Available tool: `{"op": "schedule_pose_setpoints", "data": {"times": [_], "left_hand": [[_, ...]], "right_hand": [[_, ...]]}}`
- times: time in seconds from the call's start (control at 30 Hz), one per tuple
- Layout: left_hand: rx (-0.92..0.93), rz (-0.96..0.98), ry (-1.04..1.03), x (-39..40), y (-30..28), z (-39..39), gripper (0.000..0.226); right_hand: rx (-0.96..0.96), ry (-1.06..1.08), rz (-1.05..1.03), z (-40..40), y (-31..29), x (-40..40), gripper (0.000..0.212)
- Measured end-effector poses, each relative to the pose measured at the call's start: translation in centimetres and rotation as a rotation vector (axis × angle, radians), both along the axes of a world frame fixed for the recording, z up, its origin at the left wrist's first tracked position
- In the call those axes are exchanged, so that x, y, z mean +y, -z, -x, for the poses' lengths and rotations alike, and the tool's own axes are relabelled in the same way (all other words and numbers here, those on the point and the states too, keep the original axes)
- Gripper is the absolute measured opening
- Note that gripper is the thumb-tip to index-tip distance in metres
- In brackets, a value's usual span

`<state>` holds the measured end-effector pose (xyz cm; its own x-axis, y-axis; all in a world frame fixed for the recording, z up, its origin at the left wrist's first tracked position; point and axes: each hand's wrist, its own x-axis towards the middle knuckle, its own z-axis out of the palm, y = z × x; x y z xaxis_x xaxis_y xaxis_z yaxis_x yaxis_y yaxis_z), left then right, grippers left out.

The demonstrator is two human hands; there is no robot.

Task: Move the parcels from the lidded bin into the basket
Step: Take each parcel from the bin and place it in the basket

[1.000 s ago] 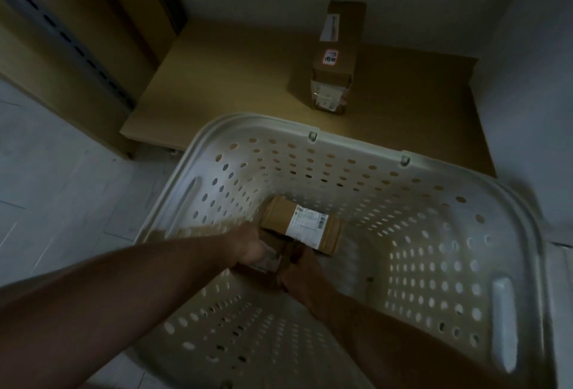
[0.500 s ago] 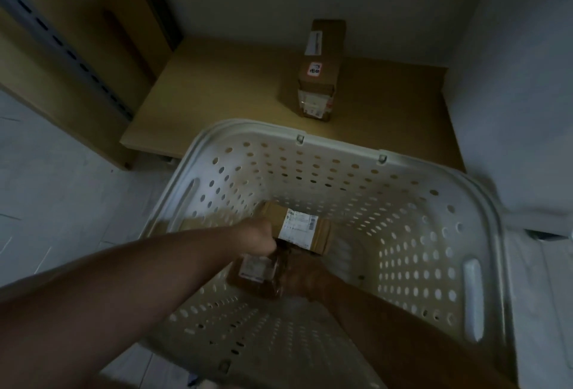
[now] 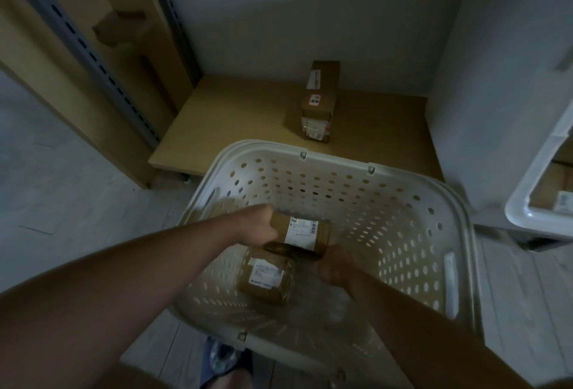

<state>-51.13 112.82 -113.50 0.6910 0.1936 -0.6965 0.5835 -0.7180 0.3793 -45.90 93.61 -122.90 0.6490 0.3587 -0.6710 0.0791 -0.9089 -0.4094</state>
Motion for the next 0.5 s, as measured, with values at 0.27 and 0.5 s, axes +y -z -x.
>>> {"op": "schedule_pose_setpoints", "data": {"times": [0.27, 0.5], "left_hand": [[-0.177, -0.096, 0.022, 2.5, -3.7, 1.3, 0.063], [-0.377, -0.115, 0.067, 1.3, -8.2, 1.2, 0.057]], "right_hand": [[0.024, -0.16, 0.016, -0.2, -1.7, -0.4, 0.054], [-0.199, -0.327, -0.154, -2.3, -9.8, -0.6, 0.059]]}}
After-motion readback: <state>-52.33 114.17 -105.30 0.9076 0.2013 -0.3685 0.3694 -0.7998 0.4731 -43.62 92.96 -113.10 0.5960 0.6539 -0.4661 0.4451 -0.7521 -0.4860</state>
